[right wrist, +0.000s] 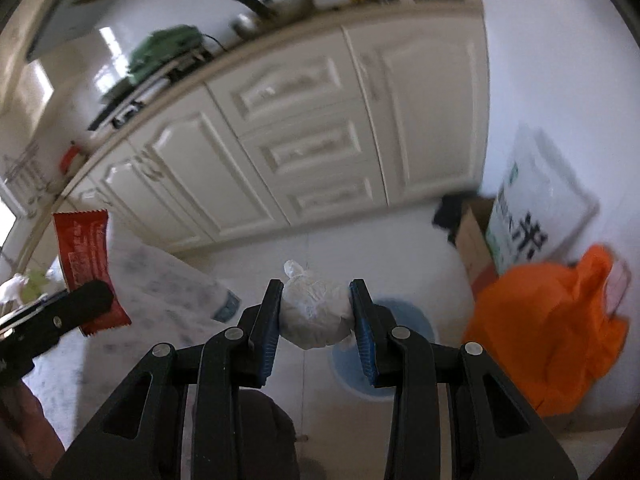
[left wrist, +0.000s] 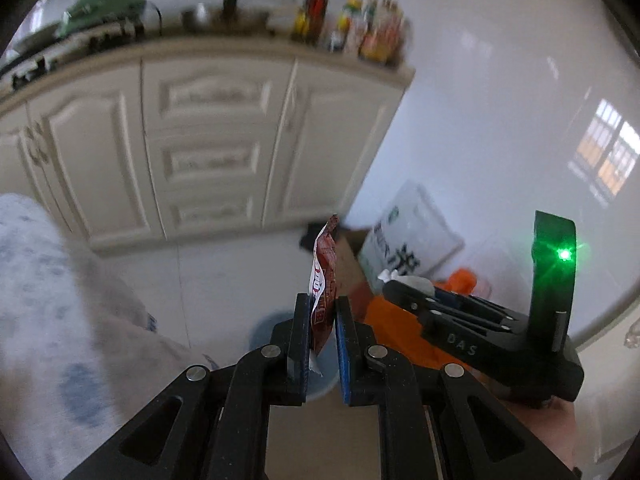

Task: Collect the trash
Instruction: 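Carry both items to the blue bin and open both grippers over it, then move both tools back to the trash pile on the table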

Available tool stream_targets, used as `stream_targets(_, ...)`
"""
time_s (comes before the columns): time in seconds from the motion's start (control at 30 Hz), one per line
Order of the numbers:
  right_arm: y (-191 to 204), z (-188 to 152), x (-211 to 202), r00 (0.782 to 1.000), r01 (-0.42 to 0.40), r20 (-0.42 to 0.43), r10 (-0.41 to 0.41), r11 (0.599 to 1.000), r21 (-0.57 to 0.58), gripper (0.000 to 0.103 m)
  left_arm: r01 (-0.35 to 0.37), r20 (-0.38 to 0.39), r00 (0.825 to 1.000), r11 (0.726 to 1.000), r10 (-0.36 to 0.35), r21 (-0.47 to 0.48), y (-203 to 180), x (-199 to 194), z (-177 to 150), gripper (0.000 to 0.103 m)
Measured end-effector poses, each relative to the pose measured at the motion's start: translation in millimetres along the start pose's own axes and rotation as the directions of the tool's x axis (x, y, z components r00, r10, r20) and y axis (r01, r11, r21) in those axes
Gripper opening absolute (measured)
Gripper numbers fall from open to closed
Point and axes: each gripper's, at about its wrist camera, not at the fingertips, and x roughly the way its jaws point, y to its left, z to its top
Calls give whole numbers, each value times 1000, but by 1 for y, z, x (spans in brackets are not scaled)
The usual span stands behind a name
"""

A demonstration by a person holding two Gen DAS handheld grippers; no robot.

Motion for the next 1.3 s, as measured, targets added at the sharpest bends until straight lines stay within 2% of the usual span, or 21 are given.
stream_targets(0.13, -29, -3, 35, 998, 1, -58, 3, 998, 65, 34, -14, -127, 992, 1000, 14, 3, -7, 58, 32, 8)
stream_targets(0.3, -60, -7, 79, 991, 14, -135, 3, 992, 127, 34, -9, -267, 964, 1000, 12, 11, -19, 128, 62, 8)
stream_targets(0.43, -76, -11, 102, 984, 22, -178, 8, 986, 164, 35, -21, -320, 947, 1000, 18, -5, -15, 173, 95, 11)
stream_targets(0.47, -80, -12, 107, 983, 22, -183, 11, 984, 176, 37, -28, -326, 945, 1000, 25, -4, -18, 184, 100, 15)
stream_targets(0.53, -86, -15, 115, 981, 28, -195, 10, 982, 189, 38, -55, -331, 942, 998, 51, -1, -12, 193, 102, 31)
stream_targets(0.57, -90, -16, 120, 978, 25, -207, 17, 980, 197, 40, -68, -328, 943, 998, 62, -5, -13, 196, 105, 47)
stream_targets(0.6, -92, -17, 121, 979, 29, -204, 14, 978, 206, 51, -84, -320, 944, 996, 77, -7, -15, 200, 107, 63)
stream_targets(0.63, -94, -18, 122, 980, 41, -198, 2, 976, 212, 73, -98, -305, 948, 995, 91, -7, -11, 201, 97, 69)
stream_targets(0.7, -96, -19, 121, 982, 54, -189, -11, 973, 222, 96, -128, -278, 952, 992, 124, 6, -13, 195, 97, 82)
stream_targets(0.73, -97, -20, 121, 982, 60, -189, -16, 972, 228, 103, -150, -267, 952, 989, 149, 17, -15, 191, 93, 86)
stream_targets(0.8, -97, -21, 119, 980, 72, -198, -25, 970, 233, 103, -189, -242, 951, 981, 192, 34, -21, 183, 92, 98)
stream_targets(0.87, -95, -22, 115, 979, 91, -199, -44, 968, 233, 103, -210, -214, 953, 977, 215, 46, -29, 167, 84, 101)
stream_targets(1.1, -76, -19, 86, 985, 91, -162, -56, 973, 214, 103, -213, -154, 964, 977, 215, 32, -43, 117, 64, 102)
stream_targets(1.3, -42, -10, 46, 993, 75, -99, -59, 983, 168, 103, -197, -69, 978, 980, 198, 16, -29, 39, 50, 102)
